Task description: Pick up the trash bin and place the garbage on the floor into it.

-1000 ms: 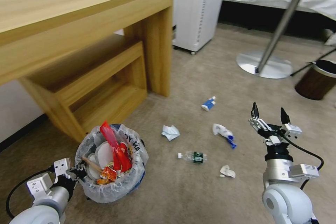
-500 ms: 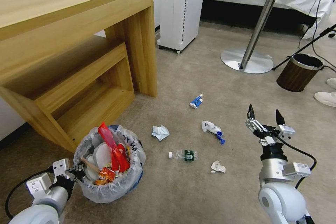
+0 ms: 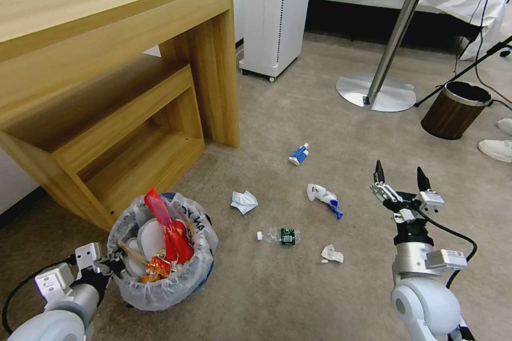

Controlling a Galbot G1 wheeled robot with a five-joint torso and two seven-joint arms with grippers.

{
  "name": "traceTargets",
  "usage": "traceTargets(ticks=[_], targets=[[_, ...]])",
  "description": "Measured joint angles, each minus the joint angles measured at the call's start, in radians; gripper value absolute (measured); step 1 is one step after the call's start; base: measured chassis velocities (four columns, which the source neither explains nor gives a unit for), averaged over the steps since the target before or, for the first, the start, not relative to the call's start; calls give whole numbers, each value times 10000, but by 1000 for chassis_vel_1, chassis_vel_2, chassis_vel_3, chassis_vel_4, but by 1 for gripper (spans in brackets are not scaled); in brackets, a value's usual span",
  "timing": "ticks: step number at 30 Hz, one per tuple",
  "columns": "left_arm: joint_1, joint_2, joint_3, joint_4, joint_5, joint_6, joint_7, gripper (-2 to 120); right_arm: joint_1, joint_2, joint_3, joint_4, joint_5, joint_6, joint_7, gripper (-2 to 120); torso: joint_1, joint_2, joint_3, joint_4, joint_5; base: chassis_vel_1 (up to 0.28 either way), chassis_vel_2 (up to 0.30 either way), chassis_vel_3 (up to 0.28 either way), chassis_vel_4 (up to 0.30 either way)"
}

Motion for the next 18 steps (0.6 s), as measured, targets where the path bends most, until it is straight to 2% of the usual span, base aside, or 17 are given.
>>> traceTargets(ticks=[18], targets=[[-34,97,-79,117,-121,93,-1,1,-131,102,-34,-94,-62,-30,-31,100,0,0,0,0,1,0,0,0,0]])
